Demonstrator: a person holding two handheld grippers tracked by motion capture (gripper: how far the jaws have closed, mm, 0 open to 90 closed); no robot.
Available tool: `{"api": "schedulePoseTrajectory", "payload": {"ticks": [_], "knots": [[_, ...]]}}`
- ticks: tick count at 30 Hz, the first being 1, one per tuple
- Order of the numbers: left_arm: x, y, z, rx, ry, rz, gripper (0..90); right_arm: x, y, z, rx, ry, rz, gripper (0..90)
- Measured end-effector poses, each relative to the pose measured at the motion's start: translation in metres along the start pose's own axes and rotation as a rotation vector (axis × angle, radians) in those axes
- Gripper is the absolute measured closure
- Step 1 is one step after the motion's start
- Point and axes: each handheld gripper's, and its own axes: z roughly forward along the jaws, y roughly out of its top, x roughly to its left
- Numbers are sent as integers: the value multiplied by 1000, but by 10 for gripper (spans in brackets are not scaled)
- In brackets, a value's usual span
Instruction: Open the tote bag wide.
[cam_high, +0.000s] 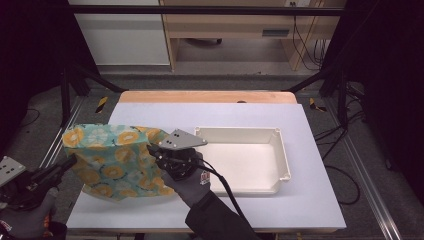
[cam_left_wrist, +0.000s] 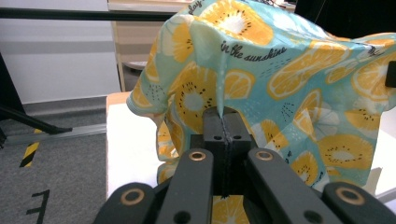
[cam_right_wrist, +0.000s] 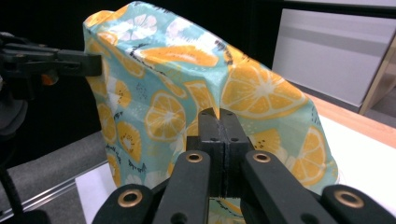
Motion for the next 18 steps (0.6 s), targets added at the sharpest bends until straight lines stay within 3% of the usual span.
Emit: {"api": "schedulePoseTrajectory", "payload": {"ticks": [7, 18], "knots": [[-4, -10, 4, 36, 2, 8, 899, -1, -18, 2, 31, 32, 13, 899], [-3, -21, 4, 69, 8, 10, 899, -4, -35, 12, 68, 37, 33, 898]]}}
